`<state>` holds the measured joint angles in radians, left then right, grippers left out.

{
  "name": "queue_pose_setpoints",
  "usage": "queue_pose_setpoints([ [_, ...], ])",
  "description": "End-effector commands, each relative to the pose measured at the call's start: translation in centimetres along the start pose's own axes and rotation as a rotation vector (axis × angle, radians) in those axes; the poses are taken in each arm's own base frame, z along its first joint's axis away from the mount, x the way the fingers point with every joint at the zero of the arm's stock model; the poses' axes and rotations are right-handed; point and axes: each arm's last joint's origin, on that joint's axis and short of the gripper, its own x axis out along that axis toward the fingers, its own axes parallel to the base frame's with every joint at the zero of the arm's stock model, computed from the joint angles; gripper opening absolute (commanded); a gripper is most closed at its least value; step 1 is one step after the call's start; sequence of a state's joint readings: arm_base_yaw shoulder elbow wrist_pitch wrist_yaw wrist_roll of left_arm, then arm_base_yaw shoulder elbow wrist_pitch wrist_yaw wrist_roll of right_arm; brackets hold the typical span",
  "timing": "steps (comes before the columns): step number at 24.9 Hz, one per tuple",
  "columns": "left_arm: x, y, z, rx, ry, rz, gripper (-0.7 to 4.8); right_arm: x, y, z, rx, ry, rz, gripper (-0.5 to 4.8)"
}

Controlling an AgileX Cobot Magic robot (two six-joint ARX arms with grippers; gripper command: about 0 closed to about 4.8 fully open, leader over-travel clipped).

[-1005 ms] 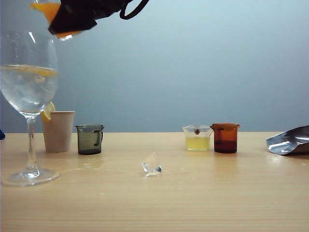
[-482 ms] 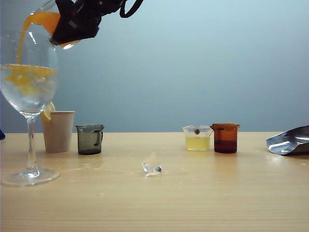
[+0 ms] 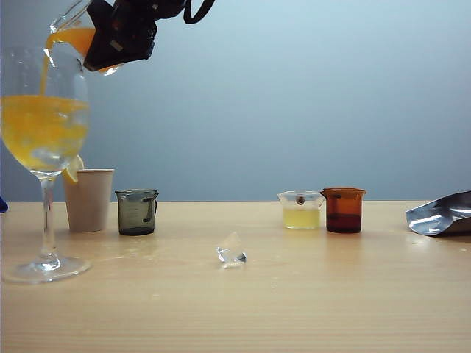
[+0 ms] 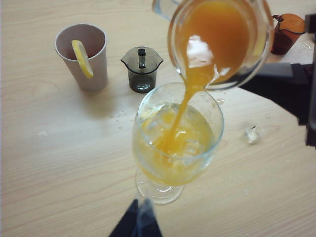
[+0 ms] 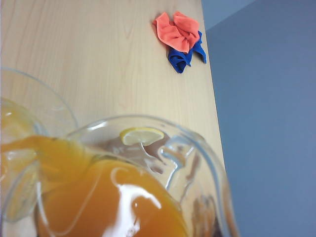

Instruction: Pick up the second measuring cup from the left, pour the orange juice inside into the goblet, and finally put the measuring cup back in its original place.

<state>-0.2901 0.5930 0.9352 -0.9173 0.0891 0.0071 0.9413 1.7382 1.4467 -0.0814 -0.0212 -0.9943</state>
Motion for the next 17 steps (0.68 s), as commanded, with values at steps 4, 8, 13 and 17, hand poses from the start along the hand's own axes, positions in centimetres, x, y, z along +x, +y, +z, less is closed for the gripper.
queue_pose_setpoints([
  [4,-0.17,-0.01,0.18,0.005,-0.019,0.000,-0.06,-0.43,-0.26,0.55,-0.043,0.000,-0.022,0.84],
  [8,-0.17,-0.01,0.18,0.006,-0.019,0.000,-0.06,-0.43,-0.22,0.63,-0.064,0.028,-0.040,0.83],
  [13,-0.17,-0.01,0.14,0.006,-0.016,0.000,-0.06,-0.43,-0.22,0.63,-0.071,0.041,-0.048,0.83],
  [17,-0.17,-0.01,0.05,0.005,-0.006,0.000,-0.06,-0.43,-0.10,0.82,-0.101,0.045,-0.050,0.83],
])
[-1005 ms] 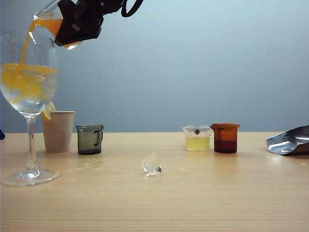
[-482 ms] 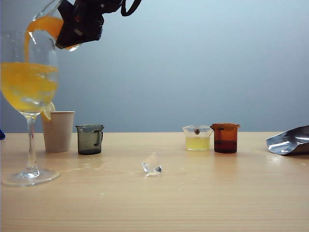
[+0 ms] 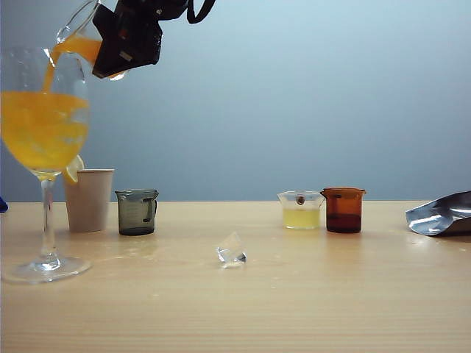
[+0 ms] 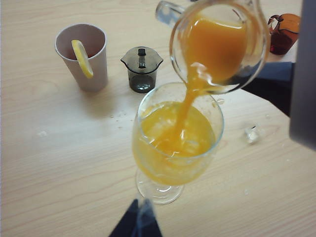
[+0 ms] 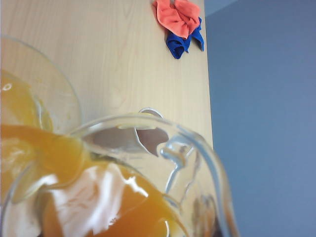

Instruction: Pick up the second measuring cup from the left, pour the orange juice inside into the goblet, and finally put the measuring cup back in its original place.

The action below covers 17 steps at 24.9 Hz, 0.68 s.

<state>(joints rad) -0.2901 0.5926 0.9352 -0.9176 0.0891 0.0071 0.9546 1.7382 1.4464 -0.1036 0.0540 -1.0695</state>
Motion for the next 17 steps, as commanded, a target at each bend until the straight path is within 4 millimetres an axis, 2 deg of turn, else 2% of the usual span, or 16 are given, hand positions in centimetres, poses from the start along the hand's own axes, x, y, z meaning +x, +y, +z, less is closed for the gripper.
queue_pose_setpoints([
  [1,-0.2,0.0,0.0,0.004,-0.003,0.000,-0.06,-0.5,-0.5,0.6,-0.028,-0.020,-0.038,0.83],
  [17,-0.1,0.0,-0.4,0.041,0.042,-0.002,-0.06,-0.6,0.3,2.1,-0.126,0.038,-0.073,0.83],
])
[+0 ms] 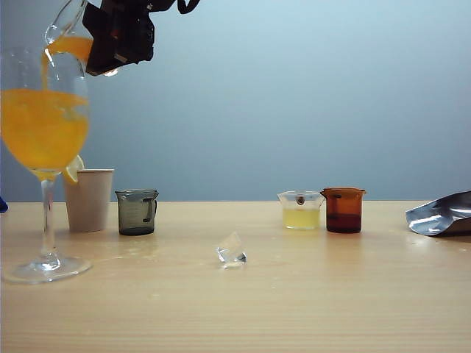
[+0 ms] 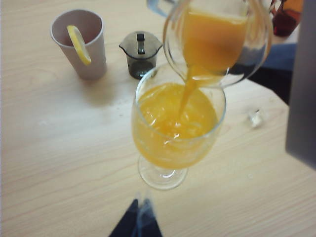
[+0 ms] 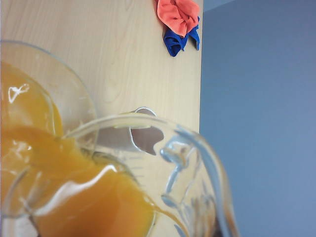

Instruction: Pick up the second measuring cup from the left, pour the orange juice inside into the goblet, and finally put the measuring cup back in its original place.

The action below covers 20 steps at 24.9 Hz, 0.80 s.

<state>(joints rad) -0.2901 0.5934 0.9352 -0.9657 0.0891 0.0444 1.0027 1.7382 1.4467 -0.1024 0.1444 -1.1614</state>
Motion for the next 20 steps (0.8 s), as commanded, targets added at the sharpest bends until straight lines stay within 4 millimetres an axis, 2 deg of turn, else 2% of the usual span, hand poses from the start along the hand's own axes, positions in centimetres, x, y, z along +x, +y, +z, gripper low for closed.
queue_pose_setpoints([
  [1,-0.11,0.00,0.08,0.008,-0.006,-0.001,-0.06,-0.51,-0.62,0.54,-0.014,0.008,-0.055,0.83],
  [6,-0.11,-0.02,-0.22,0.005,0.025,-0.003,-0.06,-0.49,-0.67,0.44,-0.095,0.034,-0.064,0.70],
  [20,-0.13,-0.04,-0.59,0.001,0.063,-0.005,-0.06,-0.67,-1.11,1.27,-0.157,0.041,-0.146,0.71],
])
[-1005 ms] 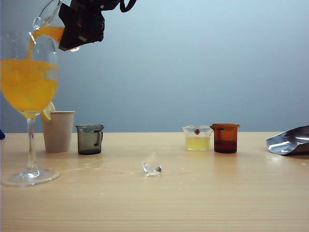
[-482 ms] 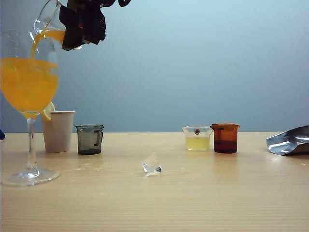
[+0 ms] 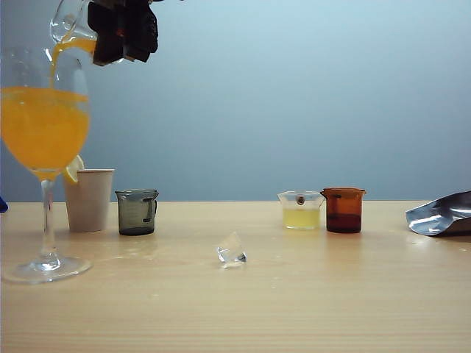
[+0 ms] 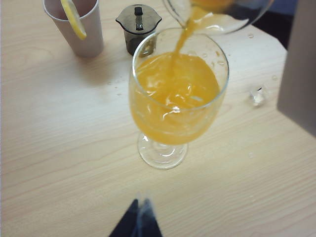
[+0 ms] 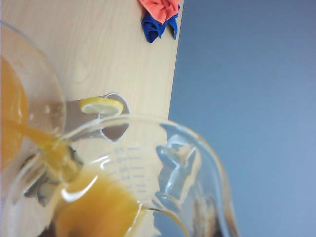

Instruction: Pick up the second measuring cup from the left, pour the orange juice inside into the goblet, and finally put the measuring cup back in its original place.

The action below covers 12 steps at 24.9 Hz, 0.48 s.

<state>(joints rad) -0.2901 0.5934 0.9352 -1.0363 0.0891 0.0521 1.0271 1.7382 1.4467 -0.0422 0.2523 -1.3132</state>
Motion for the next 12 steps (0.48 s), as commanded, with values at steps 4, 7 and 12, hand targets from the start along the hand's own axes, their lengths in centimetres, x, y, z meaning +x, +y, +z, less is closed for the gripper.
queue_pose_setpoints([
  [4,-0.1,0.0,0.1,0.000,-0.007,-0.001,-0.06,-0.6,-1.0,0.7,-0.032,-0.002,-0.086,0.71],
  [7,-0.1,0.0,0.1,0.000,-0.007,-0.001,-0.06,-0.7,-1.1,1.0,-0.036,-0.009,-0.102,0.72],
  [12,-0.1,0.0,0.1,0.000,-0.006,-0.001,-0.06,-0.8,-1.3,1.5,-0.100,-0.014,-0.132,0.72],
])
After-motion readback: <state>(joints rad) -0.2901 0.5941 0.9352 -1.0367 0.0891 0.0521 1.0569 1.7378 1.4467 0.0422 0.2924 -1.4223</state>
